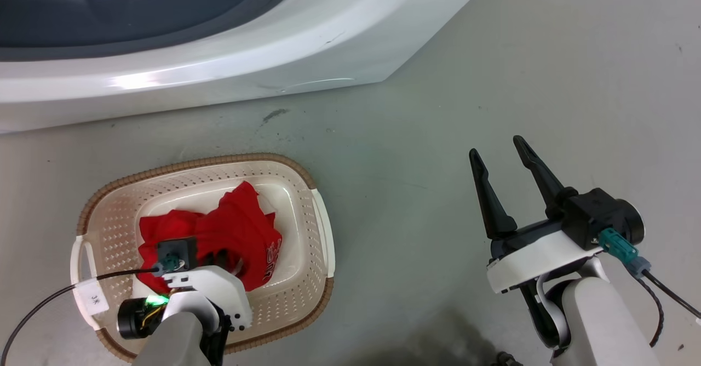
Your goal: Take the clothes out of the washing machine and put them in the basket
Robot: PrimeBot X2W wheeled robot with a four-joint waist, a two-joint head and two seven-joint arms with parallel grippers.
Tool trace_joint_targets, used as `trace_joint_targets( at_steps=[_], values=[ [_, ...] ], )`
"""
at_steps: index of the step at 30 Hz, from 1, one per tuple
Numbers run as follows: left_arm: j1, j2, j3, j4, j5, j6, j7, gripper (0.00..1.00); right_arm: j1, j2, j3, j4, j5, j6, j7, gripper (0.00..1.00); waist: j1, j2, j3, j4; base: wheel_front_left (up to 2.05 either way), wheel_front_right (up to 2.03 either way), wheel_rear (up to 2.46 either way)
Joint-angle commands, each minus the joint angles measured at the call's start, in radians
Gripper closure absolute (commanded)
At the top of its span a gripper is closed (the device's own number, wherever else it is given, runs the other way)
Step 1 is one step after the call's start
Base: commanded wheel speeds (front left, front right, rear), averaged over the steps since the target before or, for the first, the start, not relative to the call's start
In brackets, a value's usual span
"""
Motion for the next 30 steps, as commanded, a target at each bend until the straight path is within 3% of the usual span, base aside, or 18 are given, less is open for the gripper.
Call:
trace_joint_targets(
  at_steps=[1, 15, 23, 30],
  values=[
    [-0.011, 0.005, -0.009, -0.006, 0.016, -0.008, -0.005, 0.00, -0.019, 0.001, 0.003, 0.009, 0.007, -0.001, -0.008, 0.00, -0.0002, 0.0000, -0.002, -0.001, 0.00, 0.00, 0.00],
    [0.185, -0.048, 0.040, -0.110, 0.040, -0.032, -0.004, 0.00, 0.054, 0.001, -0.028, 0.068, -0.045, -0.001, 0.002, 0.00, -0.0002, 0.0000, -0.319, 0.080, 0.00, 0.00, 0.00],
    [0.314, -0.064, 0.118, -0.339, 0.072, -0.026, -0.004, 0.00, 0.147, 0.001, -0.083, 0.022, -0.079, -0.001, 0.031, 0.00, -0.0002, 0.0000, -0.471, 0.141, 0.00, 0.00, 0.00],
    [0.378, -0.073, 0.166, -0.614, 0.125, -0.013, -0.004, 0.00, 0.203, 0.001, -0.117, -0.040, -0.105, -0.001, 0.053, 0.00, -0.0002, 0.0000, -0.538, 0.187, 0.00, 0.00, 0.00]
  ],
)
